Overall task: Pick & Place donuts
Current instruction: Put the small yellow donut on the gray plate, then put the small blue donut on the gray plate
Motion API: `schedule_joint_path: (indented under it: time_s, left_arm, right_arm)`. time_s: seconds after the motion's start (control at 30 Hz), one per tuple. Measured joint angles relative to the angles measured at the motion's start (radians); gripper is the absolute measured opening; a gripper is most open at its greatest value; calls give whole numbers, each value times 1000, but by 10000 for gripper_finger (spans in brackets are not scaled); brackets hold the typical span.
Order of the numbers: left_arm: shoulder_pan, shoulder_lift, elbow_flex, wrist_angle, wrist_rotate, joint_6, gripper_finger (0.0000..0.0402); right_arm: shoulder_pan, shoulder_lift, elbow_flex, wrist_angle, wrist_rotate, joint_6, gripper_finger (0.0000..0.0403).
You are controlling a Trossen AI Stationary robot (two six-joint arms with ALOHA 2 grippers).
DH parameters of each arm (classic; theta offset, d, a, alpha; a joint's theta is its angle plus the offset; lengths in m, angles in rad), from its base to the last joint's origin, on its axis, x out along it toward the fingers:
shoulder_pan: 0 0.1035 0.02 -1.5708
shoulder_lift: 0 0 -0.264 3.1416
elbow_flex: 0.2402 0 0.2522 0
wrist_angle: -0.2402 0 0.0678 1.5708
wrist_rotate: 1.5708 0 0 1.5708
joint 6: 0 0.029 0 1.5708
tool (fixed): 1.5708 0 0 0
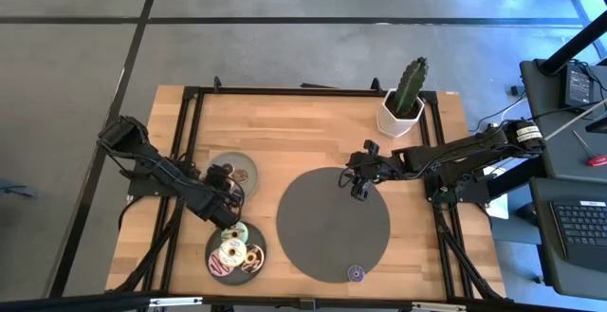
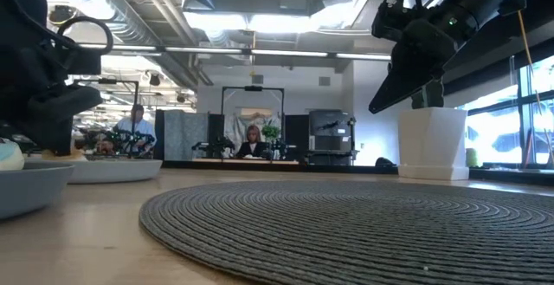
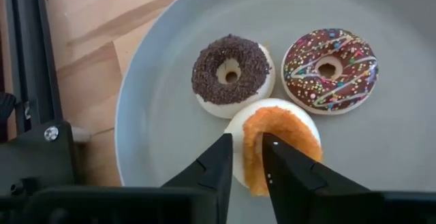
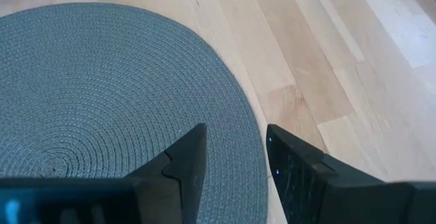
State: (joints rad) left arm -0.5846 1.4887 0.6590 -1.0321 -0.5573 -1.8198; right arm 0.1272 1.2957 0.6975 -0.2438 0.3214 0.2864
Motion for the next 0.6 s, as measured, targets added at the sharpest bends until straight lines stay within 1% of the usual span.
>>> schedule_joint_path:
  time_s: [0.17, 0.37, 0.5, 0.6]
  left_arm:
    - [0, 0, 0, -4, -16, 0, 100]
    - [0, 0, 2, -40, -24, -1, 115]
    - [0, -2, 51, -119, -27, -1, 115]
    - [0, -2, 104, -187, -50, 0, 112]
  right_arm:
    - [0, 0, 0, 0, 0, -1, 155]
    - [0, 0, 0, 0, 0, -1, 155]
    - [0, 0, 0, 1, 0, -2, 155]
    - [0, 0, 0, 23, -6, -34, 155]
